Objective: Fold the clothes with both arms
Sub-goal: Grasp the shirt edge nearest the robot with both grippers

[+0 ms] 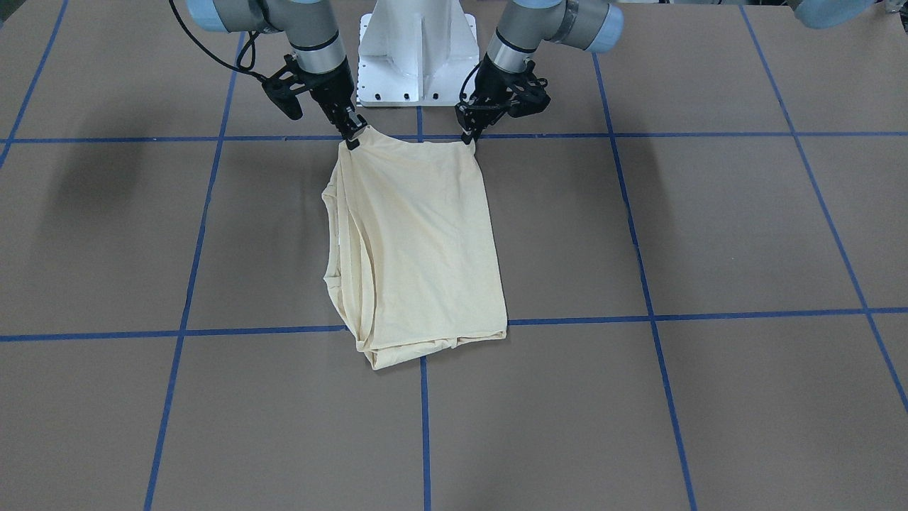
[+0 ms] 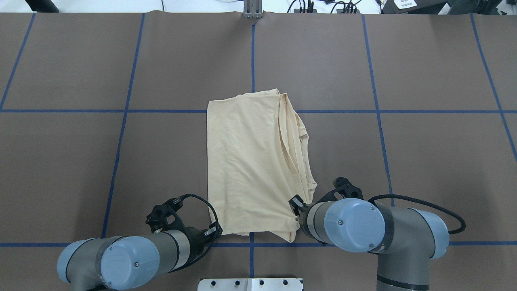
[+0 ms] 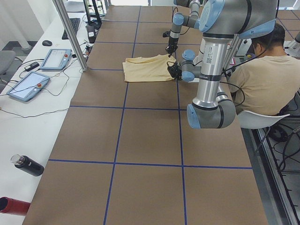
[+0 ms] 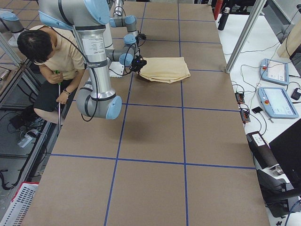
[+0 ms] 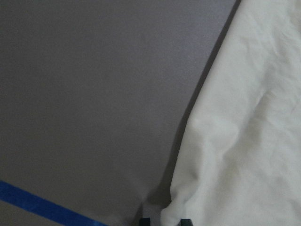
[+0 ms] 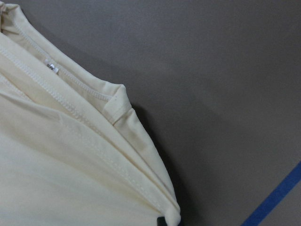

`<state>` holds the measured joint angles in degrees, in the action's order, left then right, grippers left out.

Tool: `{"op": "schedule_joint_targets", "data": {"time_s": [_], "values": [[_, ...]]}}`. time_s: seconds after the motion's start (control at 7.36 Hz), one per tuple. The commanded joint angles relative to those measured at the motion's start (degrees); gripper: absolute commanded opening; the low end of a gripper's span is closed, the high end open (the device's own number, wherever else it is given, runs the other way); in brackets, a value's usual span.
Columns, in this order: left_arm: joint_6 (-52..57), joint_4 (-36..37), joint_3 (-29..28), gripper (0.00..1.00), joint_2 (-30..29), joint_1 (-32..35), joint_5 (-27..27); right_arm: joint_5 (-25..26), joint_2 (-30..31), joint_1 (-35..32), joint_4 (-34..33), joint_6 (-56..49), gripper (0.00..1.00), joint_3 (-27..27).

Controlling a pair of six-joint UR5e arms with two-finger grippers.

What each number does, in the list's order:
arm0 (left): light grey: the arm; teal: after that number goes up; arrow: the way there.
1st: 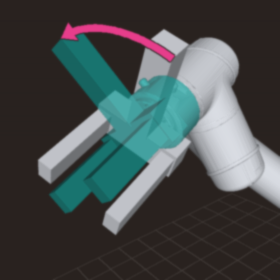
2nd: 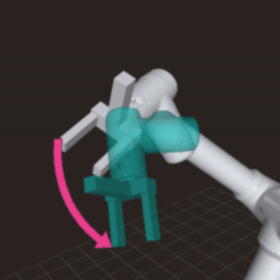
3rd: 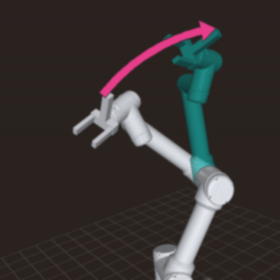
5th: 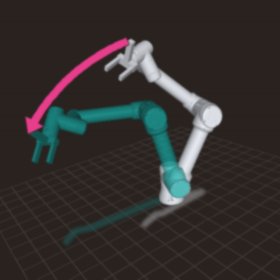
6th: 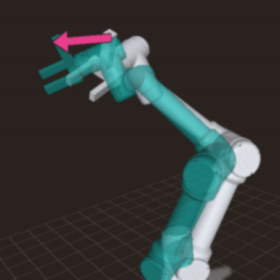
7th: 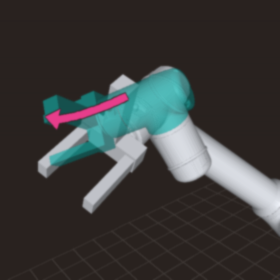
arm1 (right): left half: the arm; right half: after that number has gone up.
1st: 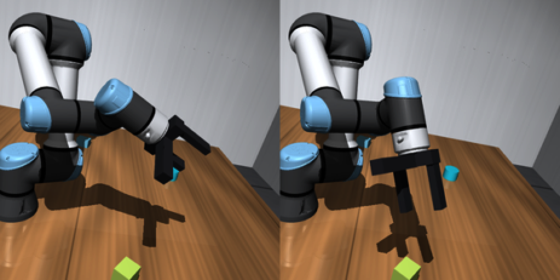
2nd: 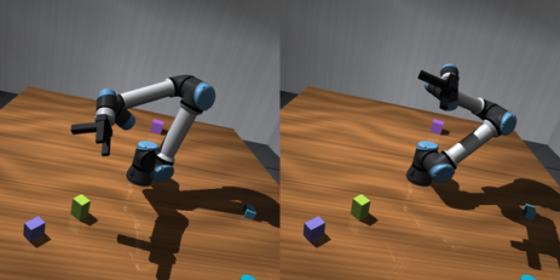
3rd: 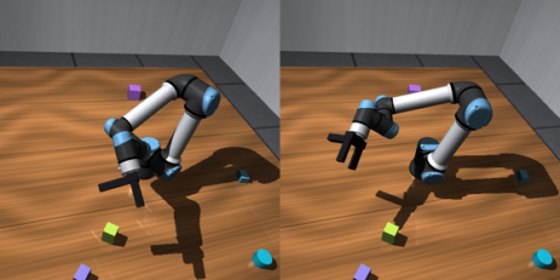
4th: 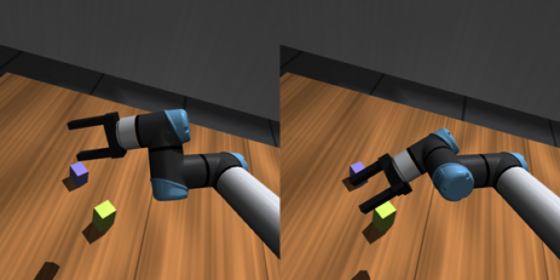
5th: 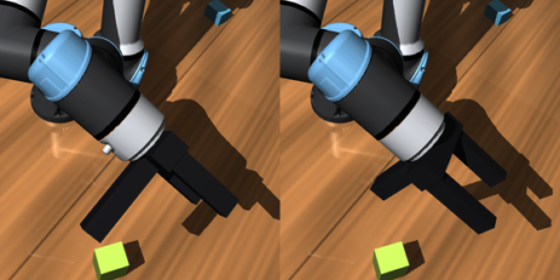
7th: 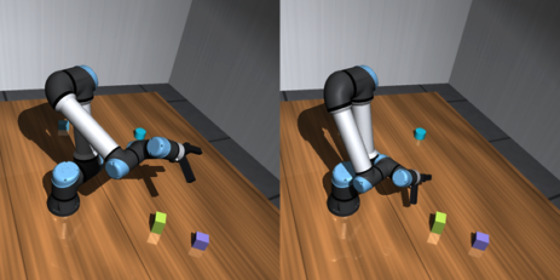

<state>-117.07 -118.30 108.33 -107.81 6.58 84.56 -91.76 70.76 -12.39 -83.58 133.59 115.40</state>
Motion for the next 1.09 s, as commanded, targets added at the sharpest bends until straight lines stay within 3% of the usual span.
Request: {"op": "schedule_joint_targets", "data": {"time_s": [0.0,0.54,0.95], "values": [[0.09,0.00,0.30,0.00,-0.03,0.19,-0.10,0.00,0.00,0.00,0.00,0.00,0.00,0.00],[-0.87,3.05,9.42,0.00,2.08,-0.86,0.08,0.35,0.00,0.00,0.00,0.70,0.00,0.61],[-4.47,7.28,14.52,0.00,2.43,-3.32,0.42,-0.09,5.34,2.46,-0.18,3.50,0.00,10.42]]}}
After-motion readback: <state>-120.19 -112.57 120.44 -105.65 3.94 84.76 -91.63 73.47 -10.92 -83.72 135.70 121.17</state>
